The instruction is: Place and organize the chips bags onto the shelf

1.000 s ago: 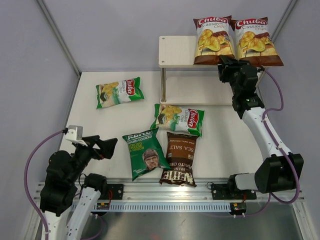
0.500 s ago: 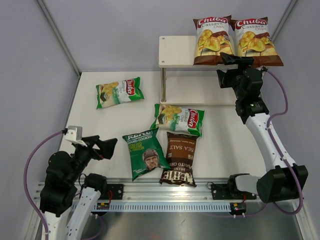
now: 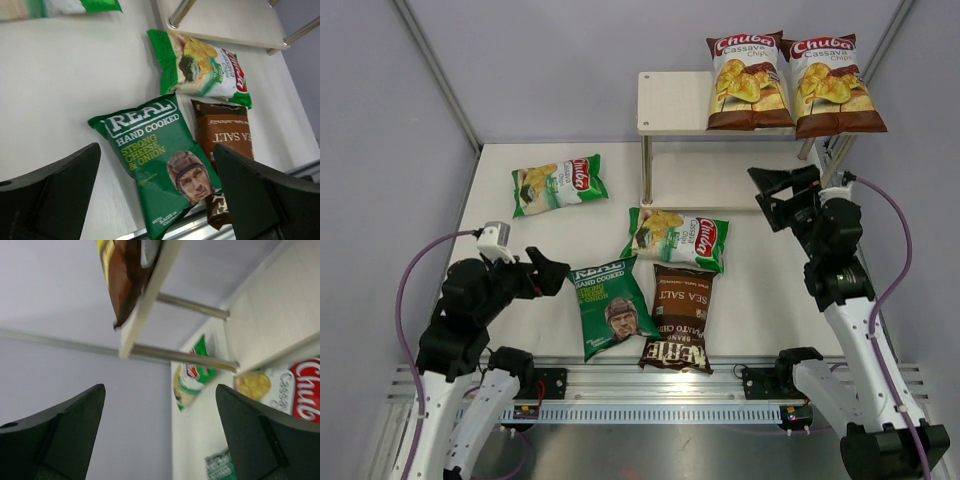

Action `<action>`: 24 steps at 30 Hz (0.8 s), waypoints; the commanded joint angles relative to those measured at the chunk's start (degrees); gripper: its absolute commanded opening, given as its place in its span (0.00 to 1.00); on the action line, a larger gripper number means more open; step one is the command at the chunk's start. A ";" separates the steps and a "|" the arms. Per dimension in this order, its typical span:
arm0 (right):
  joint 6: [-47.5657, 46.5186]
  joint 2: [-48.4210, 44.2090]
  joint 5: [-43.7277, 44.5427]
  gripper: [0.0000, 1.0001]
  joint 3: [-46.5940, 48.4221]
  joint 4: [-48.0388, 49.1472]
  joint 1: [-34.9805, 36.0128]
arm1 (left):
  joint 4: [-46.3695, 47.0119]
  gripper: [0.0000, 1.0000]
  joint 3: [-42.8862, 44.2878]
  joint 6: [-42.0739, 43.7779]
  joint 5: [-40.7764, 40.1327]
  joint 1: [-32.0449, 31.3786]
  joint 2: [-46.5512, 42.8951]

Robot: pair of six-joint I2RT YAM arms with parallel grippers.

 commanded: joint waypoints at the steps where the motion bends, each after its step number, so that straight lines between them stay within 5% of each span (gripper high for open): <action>1: -14.95 -3.11 -12.34 0.99 -6.76 -2.73 -0.28 | 8.57 0.99 -3.66 -6.19 8.52 -0.35 5.85; 4: -23.03 -3.81 -19.91 1.00 -10.12 -7.99 -0.28 | 16.22 0.99 -5.96 -10.50 7.94 -4.11 12.53; 10: -29.03 -11.87 -23.16 1.00 -17.32 -18.12 -0.28 | 26.60 0.99 -3.51 -14.99 -7.95 -28.36 28.06; 17: -30.86 -27.79 -23.54 1.00 -19.36 -29.42 -0.28 | 38.29 0.99 -1.93 -18.85 -9.29 -36.72 46.08; 24: -27.45 -39.31 -25.20 0.99 -17.43 -35.17 -0.28 | 39.35 0.99 4.05 -19.73 -12.98 -41.65 57.61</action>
